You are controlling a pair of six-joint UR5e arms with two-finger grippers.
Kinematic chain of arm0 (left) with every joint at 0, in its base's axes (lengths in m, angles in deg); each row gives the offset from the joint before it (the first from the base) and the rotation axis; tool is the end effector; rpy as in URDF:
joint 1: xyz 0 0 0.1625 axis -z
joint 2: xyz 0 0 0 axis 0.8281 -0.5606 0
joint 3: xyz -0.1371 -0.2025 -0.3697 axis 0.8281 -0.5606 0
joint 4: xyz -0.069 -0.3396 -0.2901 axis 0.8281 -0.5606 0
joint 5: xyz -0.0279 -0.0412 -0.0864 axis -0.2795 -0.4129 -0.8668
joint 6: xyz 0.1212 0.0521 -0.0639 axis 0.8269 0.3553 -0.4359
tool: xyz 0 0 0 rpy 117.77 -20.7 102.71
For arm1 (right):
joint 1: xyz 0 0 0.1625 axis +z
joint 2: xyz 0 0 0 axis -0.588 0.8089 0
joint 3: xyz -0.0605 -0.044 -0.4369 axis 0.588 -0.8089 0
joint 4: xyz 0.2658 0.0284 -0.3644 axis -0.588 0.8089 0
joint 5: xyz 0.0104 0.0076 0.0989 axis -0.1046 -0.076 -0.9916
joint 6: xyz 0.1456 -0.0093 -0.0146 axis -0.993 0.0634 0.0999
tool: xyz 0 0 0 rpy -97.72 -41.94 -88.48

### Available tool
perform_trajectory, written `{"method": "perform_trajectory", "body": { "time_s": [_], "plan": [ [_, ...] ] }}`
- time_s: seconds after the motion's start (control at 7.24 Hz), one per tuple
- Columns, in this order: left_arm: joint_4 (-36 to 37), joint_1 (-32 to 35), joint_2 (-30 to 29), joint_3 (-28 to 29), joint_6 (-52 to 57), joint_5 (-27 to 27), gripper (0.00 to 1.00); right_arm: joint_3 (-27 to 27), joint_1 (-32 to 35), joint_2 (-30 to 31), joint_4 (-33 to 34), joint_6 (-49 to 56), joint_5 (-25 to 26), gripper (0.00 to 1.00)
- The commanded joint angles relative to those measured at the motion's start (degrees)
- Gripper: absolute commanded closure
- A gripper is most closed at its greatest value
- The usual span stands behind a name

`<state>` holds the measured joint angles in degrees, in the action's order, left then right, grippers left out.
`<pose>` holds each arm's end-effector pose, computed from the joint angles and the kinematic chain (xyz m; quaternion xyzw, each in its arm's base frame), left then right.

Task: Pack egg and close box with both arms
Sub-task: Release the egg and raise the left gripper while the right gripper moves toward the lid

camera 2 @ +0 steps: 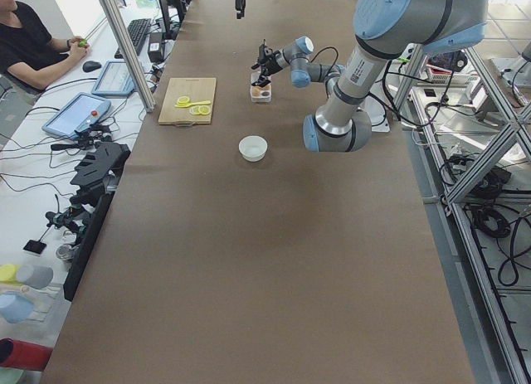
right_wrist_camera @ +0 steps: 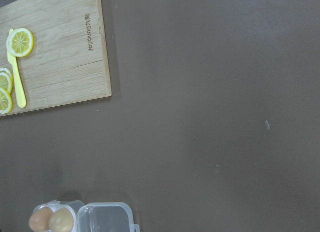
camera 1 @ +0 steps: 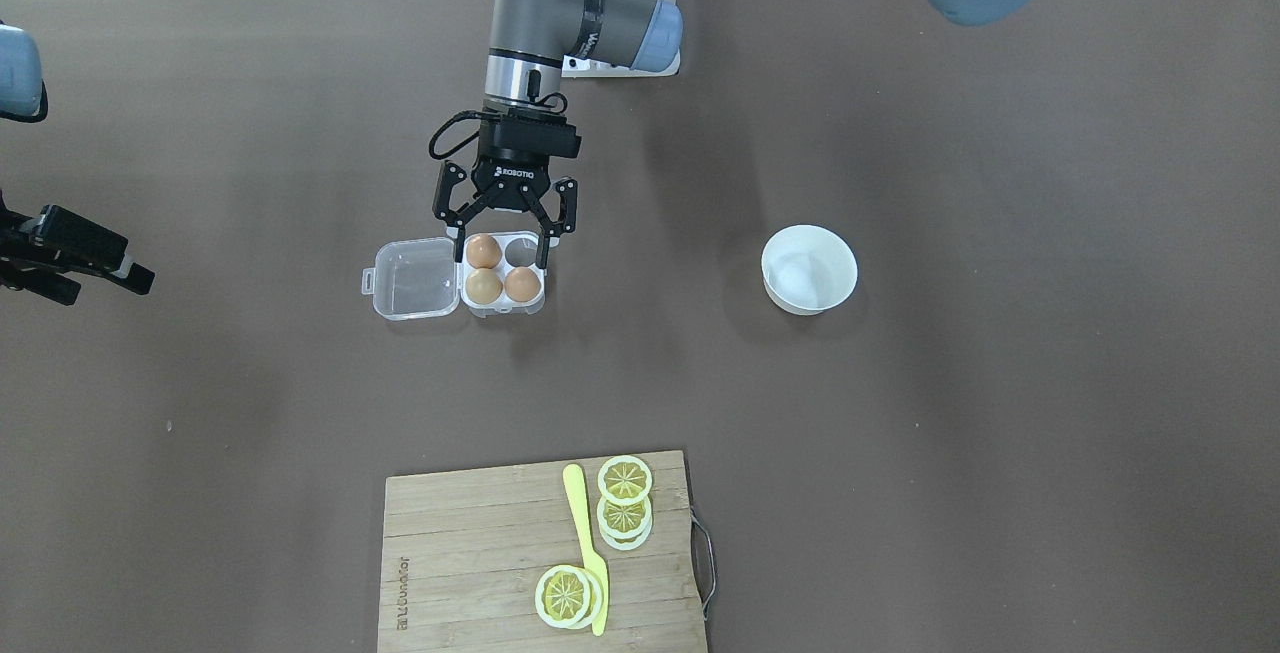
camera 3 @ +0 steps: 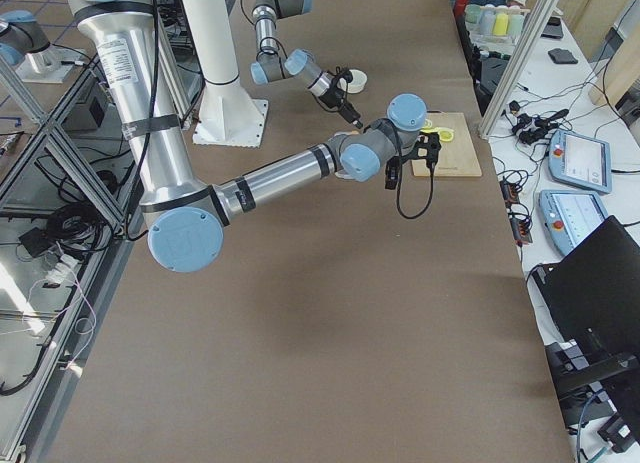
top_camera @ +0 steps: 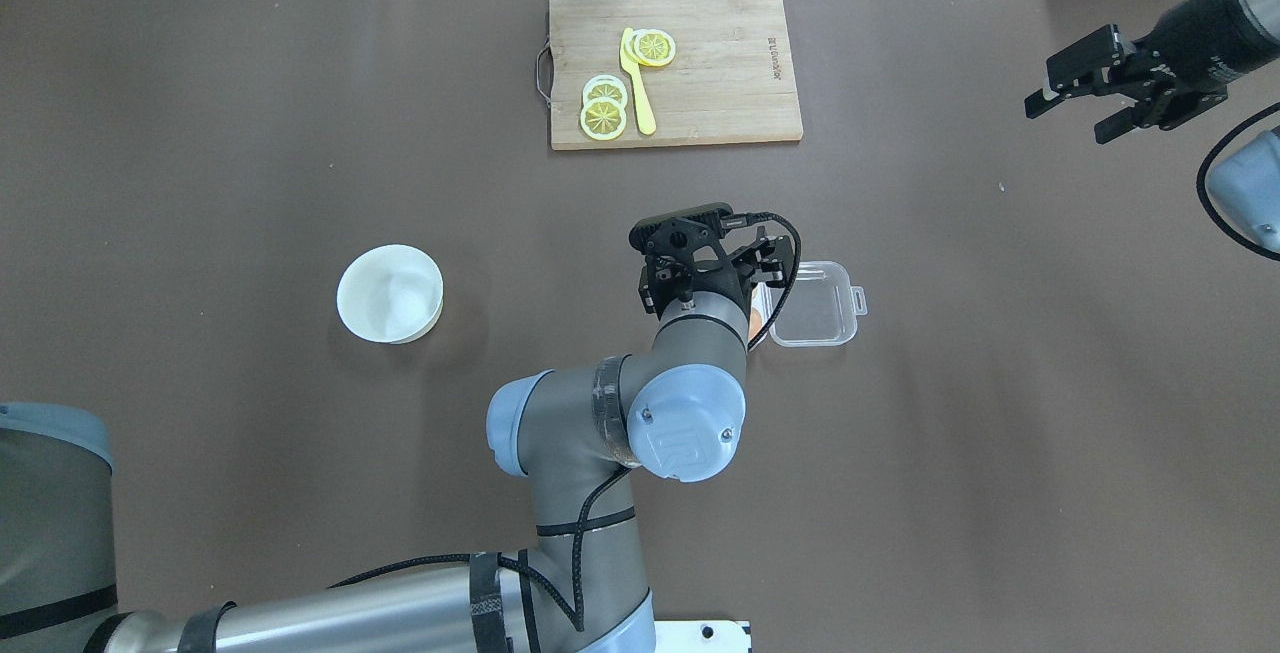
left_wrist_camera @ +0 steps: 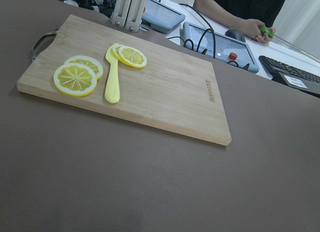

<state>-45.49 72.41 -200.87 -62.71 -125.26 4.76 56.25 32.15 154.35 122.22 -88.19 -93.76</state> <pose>0.7383 -0.4428 0.0860 0.3300 0.4920 -0.2531 0.7648 -0.2273 -0.6053 0.4069 0.0065 -0.5330 0.0476 0.8447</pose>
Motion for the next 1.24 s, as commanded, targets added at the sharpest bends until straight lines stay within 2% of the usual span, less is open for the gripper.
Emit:
{"method": "perform_trajectory", "body": {
  "time_s": [0.0,0.14,0.28,0.41,0.55,0.69,0.83,0.97,1.1],
  "plan": [
    [4.53,4.56,0.20,-2.06,0.13,-9.49,0.03,1.15,-6.52,-2.87,-0.12,-5.32,8.21,0.00],
    [6.22,5.54,1.34,-2.42,0.05,-12.50,0.03,1.86,-10.91,-2.44,-4.12,-9.79,14.10,0.00],
    [5.72,7.46,3.00,-2.94,-0.22,-19.67,0.12,0.73,-15.30,-1.65,-13.91,-18.10,18.86,0.00],
    [5.88,10.88,5.11,-4.60,-0.48,-30.01,0.34,0.46,-18.22,-1.12,-18.70,-23.49,22.74,0.00],
    [6.32,12.74,6.26,-7.05,-0.57,-34.98,0.81,0.46,-19.38,-0.77,-19.53,-23.63,23.65,0.00],
    [7.02,13.54,6.45,-7.69,-1.27,-35.29,1.00,0.63,-20.35,-0.24,-19.63,-23.46,24.26,0.01],
    [7.12,14.85,6.45,-7.78,-1.80,-38.34,1.00,0.11,-21.66,2.28,-23.72,-23.37,24.44,0.01],
    [8.42,15.21,6.36,-7.78,-3.45,-39.77,1.00,-3.46,-22.63,3.88,-32.98,-23.80,24.45,0.01],
    [9.65,15.22,6.19,-7.78,-3.91,-39.87,1.00,-9.85,-23.25,3.89,-42.04,-25.37,24.45,0.01]
  ]
}}
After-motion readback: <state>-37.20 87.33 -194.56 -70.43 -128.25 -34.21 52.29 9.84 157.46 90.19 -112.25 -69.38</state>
